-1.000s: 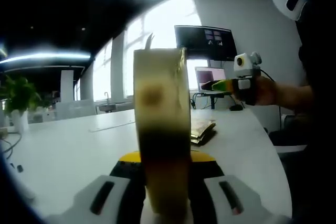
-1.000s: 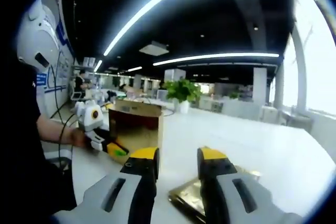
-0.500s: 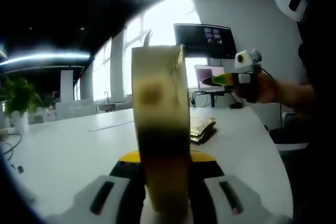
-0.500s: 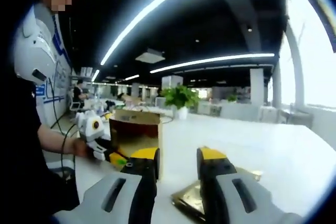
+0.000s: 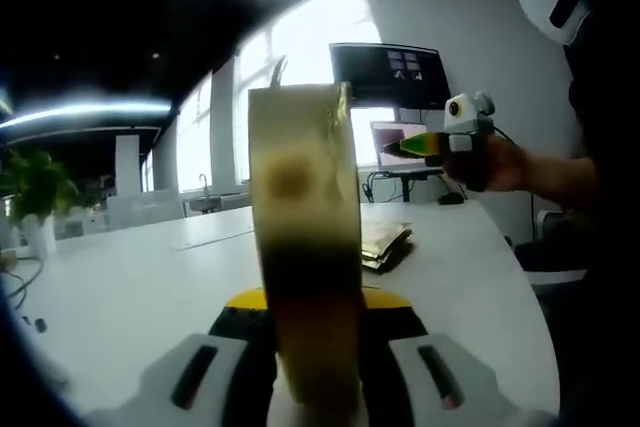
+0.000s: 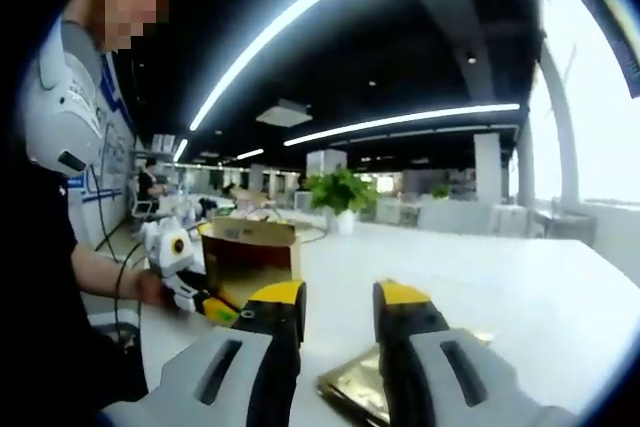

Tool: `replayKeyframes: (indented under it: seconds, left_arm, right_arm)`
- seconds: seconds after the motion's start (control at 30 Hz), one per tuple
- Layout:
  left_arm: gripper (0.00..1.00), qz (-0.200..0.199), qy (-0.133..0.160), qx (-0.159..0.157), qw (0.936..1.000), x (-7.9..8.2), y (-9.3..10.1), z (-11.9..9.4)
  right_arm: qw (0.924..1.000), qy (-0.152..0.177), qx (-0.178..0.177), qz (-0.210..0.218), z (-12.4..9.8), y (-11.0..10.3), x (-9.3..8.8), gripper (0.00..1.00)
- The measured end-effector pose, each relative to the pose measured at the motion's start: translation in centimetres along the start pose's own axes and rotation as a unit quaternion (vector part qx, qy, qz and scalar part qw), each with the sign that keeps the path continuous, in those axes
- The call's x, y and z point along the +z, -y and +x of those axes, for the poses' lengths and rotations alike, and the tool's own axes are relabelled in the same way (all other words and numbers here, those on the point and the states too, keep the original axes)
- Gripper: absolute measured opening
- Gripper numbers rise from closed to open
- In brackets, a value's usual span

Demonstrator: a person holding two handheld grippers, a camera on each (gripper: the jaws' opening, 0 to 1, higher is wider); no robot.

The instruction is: Extract single mask from mask box in order stack masks on table

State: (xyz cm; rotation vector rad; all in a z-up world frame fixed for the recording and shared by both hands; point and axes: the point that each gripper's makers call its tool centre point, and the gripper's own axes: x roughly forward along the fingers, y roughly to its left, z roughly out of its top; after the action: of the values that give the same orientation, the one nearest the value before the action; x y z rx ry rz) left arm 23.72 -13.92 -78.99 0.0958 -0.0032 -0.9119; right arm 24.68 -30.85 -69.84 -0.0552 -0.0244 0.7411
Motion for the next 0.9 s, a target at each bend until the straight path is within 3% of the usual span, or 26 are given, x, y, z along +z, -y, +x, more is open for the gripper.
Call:
replayKeyframes:
  seconds: [0.37,0.57,0.63,0.67,0.9]
  left_arm:
    - [0.32,0.0,0.0,-0.002,1.0,0.0,0.1,-0.1]
    - [0.32,0.001,0.001,-0.002,1.0,0.1,0.2,-0.2]
    - [0.32,0.0,0.001,-0.002,1.0,0.1,0.1,-0.2]
    - [0.32,0.001,0.001,-0.002,1.0,0.1,0.1,-0.2]
    - [0.32,0.001,0.001,-0.002,1.0,0.1,0.1,-0.2]
  right_arm:
    - [0.9997,0.001,0.024,-0.011,1.3,-1.2,1.7,0.25]
    - [0.9977,-0.019,0.048,-0.044,2.1,-1.8,2.2,0.25]
    - [0.9943,-0.014,0.077,-0.073,2.5,-2.7,3.0,0.25]
    - [0.9941,-0.004,0.09,-0.061,2.6,-3.1,3.5,0.26]
    - [0.9883,-0.01,0.114,-0.101,4.1,-3.3,5.6,0.25]
